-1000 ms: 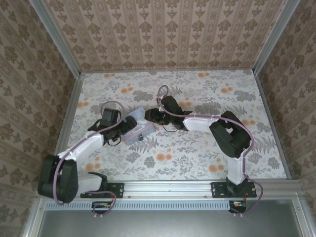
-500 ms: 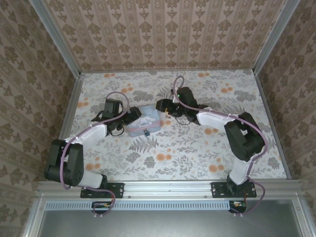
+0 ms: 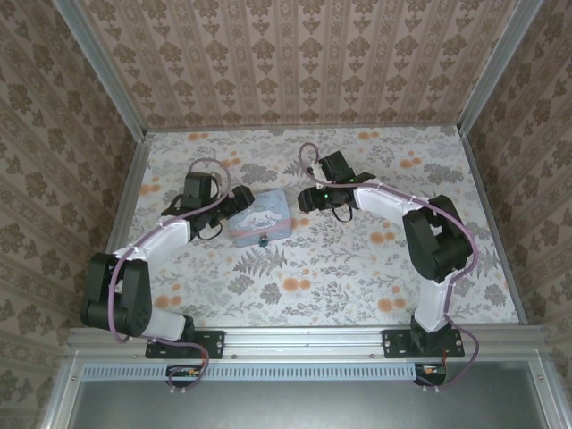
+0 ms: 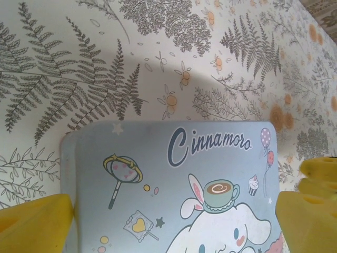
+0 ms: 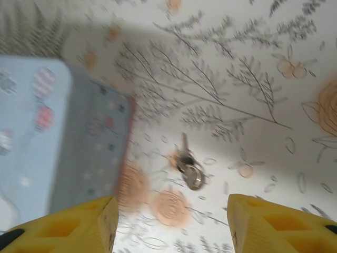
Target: Unlock the padlock with the key
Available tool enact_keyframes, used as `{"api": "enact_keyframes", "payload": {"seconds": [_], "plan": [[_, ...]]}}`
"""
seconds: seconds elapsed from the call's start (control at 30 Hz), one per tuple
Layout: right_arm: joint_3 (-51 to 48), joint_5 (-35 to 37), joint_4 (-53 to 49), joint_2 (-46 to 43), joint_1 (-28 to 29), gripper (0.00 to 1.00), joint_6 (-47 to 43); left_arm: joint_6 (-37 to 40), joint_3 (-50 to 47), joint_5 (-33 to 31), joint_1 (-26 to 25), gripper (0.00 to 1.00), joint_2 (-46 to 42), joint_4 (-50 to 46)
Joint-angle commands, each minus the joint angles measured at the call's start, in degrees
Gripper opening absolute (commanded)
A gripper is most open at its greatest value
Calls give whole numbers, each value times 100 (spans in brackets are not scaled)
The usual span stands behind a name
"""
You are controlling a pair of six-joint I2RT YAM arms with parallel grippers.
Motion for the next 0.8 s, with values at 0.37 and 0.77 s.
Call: {"api": "enact_keyframes", "payload": {"seconds": [0.37, 0.77], "plan": [[504, 770, -698, 755, 334, 54, -1369, 104, 263, 221, 131, 100, 184, 3], [809, 905, -580, 1179, 342, 47, -1285, 37, 279, 283, 152, 100, 314, 117]]}}
